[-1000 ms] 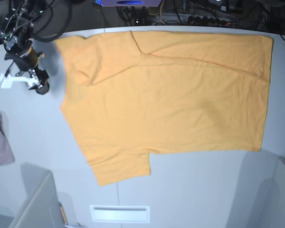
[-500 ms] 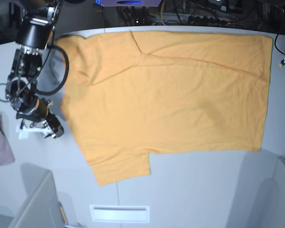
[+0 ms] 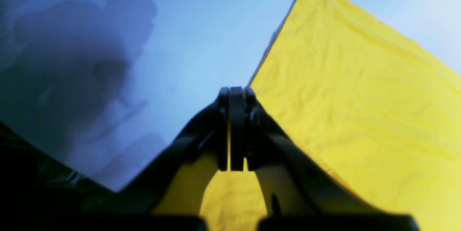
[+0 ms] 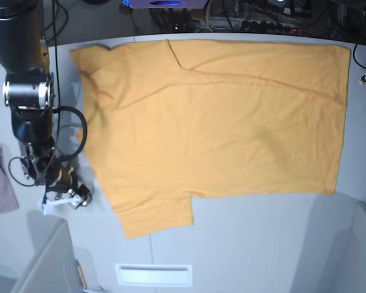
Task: Fold the T-shirt properly
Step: 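Move both grippers to the hem corners and grasp them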
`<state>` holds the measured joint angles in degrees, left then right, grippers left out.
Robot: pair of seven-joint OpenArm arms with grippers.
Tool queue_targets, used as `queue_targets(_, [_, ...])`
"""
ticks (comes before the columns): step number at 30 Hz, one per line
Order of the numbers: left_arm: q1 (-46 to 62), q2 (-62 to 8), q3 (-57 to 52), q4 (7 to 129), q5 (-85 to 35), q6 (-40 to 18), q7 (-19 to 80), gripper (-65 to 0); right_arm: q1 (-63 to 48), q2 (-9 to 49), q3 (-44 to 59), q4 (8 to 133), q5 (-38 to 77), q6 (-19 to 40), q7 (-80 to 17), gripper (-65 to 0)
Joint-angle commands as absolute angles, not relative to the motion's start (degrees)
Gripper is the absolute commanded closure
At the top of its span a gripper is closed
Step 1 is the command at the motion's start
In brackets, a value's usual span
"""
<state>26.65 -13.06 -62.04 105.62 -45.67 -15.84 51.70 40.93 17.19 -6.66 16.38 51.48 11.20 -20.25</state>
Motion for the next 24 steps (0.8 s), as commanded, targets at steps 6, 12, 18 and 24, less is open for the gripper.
queue_targets(6, [26.42, -14.02, -62.46, 106.42, -46.29, -15.96, 50.51, 0.0, 45.76, 15.08, -16.4, 14.64, 51.65, 15.78, -21.14, -39.6])
queue_targets(12, [25.36, -14.9, -62.37, 106.42, -46.2, -15.96, 50.86, 0.0, 45.58, 11.82, -20.35, 14.55, 51.65, 15.6, -19.3, -39.6])
queue_targets(18, [25.45, -15.69, -62.37, 105.19, -46.2, -15.96, 50.86, 0.0, 45.49, 11.38, -23.96, 14.37, 51.65, 15.43, -15.96, -39.5])
queue_targets(24, [24.48, -15.69, -61.85, 103.08, -40.48, -15.96, 50.86, 0.0, 44.88, 11.21, -26.77, 14.37, 51.65, 10.95, -11.56, -21.3])
